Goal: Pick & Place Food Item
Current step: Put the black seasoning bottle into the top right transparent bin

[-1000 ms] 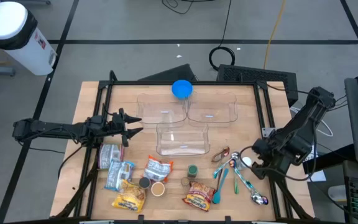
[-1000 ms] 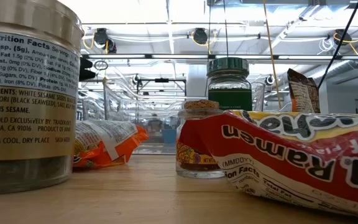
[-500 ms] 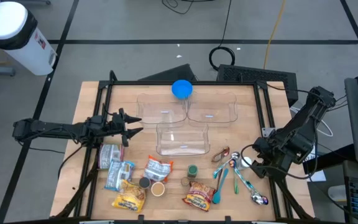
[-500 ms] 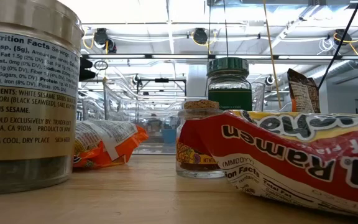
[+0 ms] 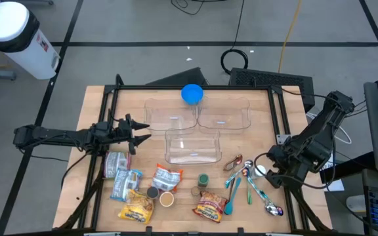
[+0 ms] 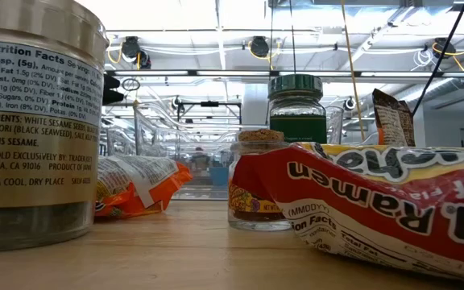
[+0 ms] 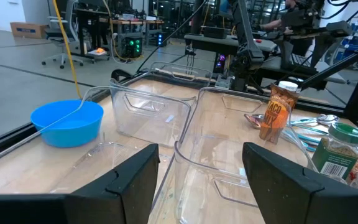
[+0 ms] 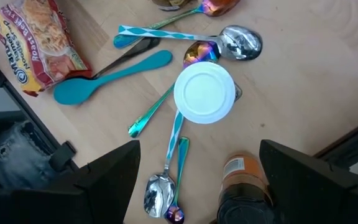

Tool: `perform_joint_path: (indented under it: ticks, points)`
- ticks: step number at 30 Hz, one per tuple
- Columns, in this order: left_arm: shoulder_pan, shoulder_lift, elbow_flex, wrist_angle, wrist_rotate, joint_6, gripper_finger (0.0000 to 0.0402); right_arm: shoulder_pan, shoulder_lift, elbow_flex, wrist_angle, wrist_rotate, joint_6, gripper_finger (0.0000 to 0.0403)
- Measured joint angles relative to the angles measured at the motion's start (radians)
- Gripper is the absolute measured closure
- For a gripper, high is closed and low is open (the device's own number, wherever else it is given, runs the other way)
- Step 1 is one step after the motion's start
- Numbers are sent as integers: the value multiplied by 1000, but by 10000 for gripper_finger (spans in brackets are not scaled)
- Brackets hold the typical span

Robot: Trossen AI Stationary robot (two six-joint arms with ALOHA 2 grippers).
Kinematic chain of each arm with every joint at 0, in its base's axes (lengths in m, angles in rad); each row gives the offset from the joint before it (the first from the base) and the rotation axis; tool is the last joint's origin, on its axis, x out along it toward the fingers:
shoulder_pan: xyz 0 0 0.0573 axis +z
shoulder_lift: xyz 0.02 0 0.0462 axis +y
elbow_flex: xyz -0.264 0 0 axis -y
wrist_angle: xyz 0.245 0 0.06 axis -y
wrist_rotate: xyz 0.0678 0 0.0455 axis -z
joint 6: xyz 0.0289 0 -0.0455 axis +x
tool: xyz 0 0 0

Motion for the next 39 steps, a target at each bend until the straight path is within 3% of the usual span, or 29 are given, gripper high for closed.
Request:
perform_joint_path:
  ticks: [14,22,29,39]
  points:
    - [0,0,0,0,0,0,160,0,0,0,-2,-90,33,83]
    - [0,0,0,0,0,0,160,0,2,0,-86,-203,157,83]
    - [0,0,0,0,0,0,160,0,27,0,-124,-232,226,83]
    - [0,0,0,0,0,0,160,0,118,-62,-118,-408,292,83]
